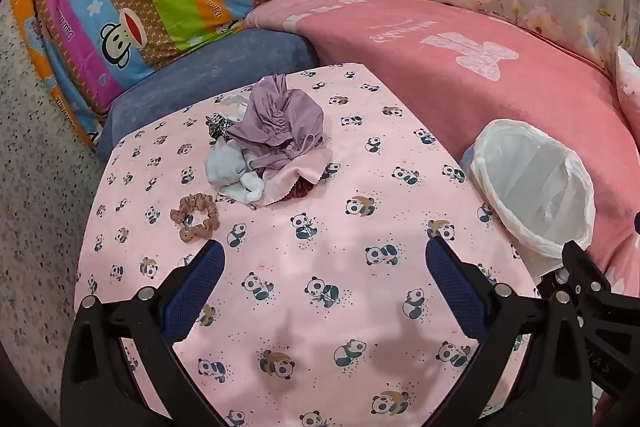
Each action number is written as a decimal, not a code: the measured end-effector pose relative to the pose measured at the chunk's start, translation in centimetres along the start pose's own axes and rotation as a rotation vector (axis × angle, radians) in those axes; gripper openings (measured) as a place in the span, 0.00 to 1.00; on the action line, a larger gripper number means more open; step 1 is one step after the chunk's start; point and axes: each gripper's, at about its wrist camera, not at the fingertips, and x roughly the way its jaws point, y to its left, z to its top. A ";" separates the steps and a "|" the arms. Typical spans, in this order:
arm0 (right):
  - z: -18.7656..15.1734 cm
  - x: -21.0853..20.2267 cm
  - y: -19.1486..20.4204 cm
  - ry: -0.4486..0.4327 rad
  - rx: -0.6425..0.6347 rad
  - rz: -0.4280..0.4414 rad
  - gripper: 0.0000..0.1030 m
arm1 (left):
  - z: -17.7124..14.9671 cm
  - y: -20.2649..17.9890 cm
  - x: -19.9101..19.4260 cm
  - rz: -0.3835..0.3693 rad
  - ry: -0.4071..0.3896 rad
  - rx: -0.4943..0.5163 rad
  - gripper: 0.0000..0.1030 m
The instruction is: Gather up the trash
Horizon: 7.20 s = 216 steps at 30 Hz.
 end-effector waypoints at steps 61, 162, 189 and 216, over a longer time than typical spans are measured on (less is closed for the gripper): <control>1.5 0.3 -3.2 -0.028 0.054 -0.026 0.95 | 2.1 -3.1 -0.7 -0.037 -0.035 0.037 0.93; 14.9 8.7 26.5 -0.088 -0.085 0.349 0.95 | 0.0 20.8 16.1 -0.093 0.197 -0.207 0.74; 16.4 5.7 19.3 -0.116 0.003 0.398 0.15 | 5.1 15.2 8.6 -0.262 0.044 -0.114 0.09; 11.0 2.8 -9.0 -0.204 0.331 0.161 0.16 | 11.0 -9.1 0.7 -0.538 -0.107 0.235 0.09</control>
